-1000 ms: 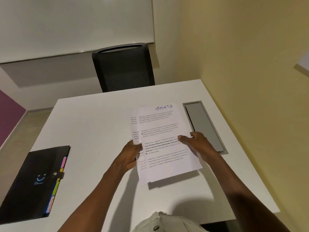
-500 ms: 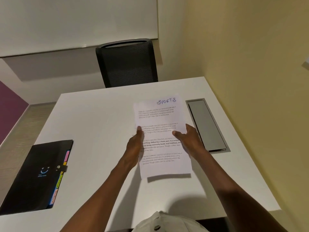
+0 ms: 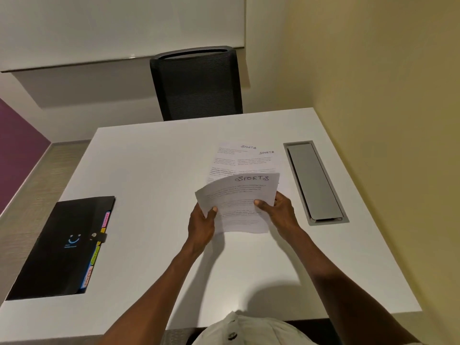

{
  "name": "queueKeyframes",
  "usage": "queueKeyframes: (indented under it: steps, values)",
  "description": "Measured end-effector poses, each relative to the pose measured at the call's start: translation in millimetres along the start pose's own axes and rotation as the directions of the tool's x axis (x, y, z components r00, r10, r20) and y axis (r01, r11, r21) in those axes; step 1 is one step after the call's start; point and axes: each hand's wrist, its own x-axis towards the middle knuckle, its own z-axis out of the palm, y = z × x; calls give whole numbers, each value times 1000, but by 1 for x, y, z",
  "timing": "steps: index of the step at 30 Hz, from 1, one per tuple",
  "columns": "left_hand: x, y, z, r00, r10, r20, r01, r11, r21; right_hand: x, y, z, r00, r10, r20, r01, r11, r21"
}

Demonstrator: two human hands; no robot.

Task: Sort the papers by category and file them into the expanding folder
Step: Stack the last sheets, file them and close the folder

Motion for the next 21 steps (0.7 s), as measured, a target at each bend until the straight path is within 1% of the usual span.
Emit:
queueKeyframes:
  steps: [4,7,10,14,17,21]
  values:
    - [-6,-10,5,999,-39,-11,39,999,23,-1,9,3,999,32,7,-32,999,-17]
    - [-7,-7,7,999,-36,-33,38,999,37,0,7,5,999,37,15,-37,999,-28]
    - [-11,-10,12,998,-50,-35,52,997,63,-6,19,8,998,60,33,-58,997,-55]
    - [-13,-11,14,995,-89,-39,92,993,75,-13,32,7,995,87,40,-81,989,-125]
    - [-3,-5,8,993,-110,-48,112,993,30,-10,30,4,992,105,76,-92,982,-164]
    - [12,13,-4,978,-201,-54,191,970,-148,-4,25,0,981,156,114,-134,975,-179]
